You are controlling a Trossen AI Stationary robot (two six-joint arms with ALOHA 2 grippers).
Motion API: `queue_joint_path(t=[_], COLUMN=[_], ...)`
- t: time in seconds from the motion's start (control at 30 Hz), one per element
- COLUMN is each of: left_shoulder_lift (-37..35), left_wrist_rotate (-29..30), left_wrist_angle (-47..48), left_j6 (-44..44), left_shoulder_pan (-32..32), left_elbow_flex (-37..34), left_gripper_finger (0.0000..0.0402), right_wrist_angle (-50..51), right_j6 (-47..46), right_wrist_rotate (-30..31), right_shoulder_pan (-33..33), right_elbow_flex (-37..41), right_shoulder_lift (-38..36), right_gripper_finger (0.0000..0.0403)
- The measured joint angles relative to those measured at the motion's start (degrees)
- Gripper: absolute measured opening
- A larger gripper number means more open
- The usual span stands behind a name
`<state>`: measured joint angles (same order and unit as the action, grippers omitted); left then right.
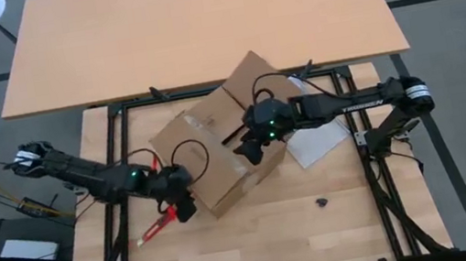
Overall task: Unpack boxes
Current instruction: Open the cardboard box using the cutter
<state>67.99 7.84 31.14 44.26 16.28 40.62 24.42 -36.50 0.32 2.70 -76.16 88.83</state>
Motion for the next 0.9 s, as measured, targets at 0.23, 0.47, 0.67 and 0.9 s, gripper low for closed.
queue_joint_path(t=[0.23,0.47,0.67,0.9], left_shoulder_lift=[0.33,0.24,-1.38,-2.86], left_wrist_rotate=[-0.35,-1.35,-4.0,-3.37], left_wrist_angle=[-2.55,-4.53,4.18,25.08], left_j6=[-2.3,-2.08,-1.72,-3.46], left_shoulder_pan=[-2.46,-2.81,-2.65,-2.13], left_elbow_flex=[0.04,0.06,7.68,27.8], left_gripper_finger=[0.0129,0.0129,0.0129,0.0129], right_wrist_angle=[-1.12,-12.85,-26.59,-32.45], right_j6=[-5.27,-3.22,-3.95,-4.15], right_wrist_rotate=[-5.76,-15.56,-18.75,-19.37], right_shoulder_pan=[1.2,1.38,1.05,-0.27], right_elbow_flex=[0.07,0.07,0.07,0.02], right_shoulder_lift=[5.51,6.91,6.21,6.61], right_gripper_finger=[0.0273,0.0251,0.0234,0.0223])
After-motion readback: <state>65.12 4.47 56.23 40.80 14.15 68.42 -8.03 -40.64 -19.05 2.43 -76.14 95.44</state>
